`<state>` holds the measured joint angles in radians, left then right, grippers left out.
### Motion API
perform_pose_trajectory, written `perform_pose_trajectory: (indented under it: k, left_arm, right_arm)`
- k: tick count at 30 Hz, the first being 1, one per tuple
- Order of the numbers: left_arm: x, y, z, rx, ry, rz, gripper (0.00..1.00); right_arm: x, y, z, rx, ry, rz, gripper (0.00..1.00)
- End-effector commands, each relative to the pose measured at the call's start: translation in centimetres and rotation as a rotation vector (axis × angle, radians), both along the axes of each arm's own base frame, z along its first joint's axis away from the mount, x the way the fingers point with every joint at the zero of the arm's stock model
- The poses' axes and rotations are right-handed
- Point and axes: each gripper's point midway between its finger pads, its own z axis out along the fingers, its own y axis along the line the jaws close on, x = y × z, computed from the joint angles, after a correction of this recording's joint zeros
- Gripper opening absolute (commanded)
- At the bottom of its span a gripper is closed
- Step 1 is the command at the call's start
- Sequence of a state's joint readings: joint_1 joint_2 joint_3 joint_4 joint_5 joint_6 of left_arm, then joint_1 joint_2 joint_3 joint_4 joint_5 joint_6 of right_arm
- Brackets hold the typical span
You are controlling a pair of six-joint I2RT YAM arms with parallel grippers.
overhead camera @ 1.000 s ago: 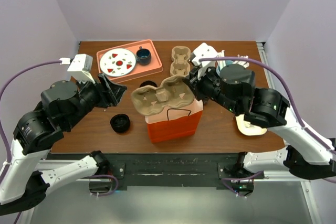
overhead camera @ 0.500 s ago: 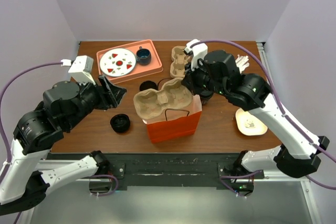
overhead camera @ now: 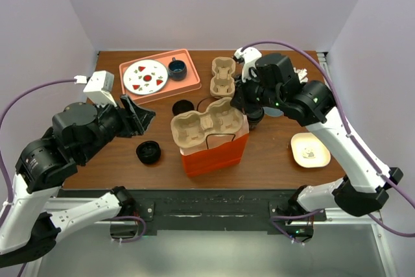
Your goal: Pack the takeout coffee
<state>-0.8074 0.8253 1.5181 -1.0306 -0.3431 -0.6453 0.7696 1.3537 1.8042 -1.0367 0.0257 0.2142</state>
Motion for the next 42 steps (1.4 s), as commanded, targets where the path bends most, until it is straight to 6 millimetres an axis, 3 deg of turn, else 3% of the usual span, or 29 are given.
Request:
perform_pose_trajectory:
  k: [1,6,16,42]
  left_arm:
    - [0.0,-0.3,-0.5,-0.012,0.016,0.000,0.60]
    - [0.2,-0.6,-0.7,-0.010,0.019,-0.006,0.60]
    - [0.6,-1.0,-1.3,0.015,0.026,-0.011,0.60]
    - [0.9,-1.9,-2.1,0.014,0.045,-0.026,0.60]
  right_arm:
    - [-0.3,-0.9,0.3,0.013,0.043,-0.030,0.00]
    - [-0.4,-0.7,0.5,0.028,0.080,-0.021,0.00]
    - [0.2,-0.5,3.0,0.101,0.079,-0.033,0.00]
    - [-0.4,-2.4,-1.0,-0.008,0.204,-0.071,0.00]
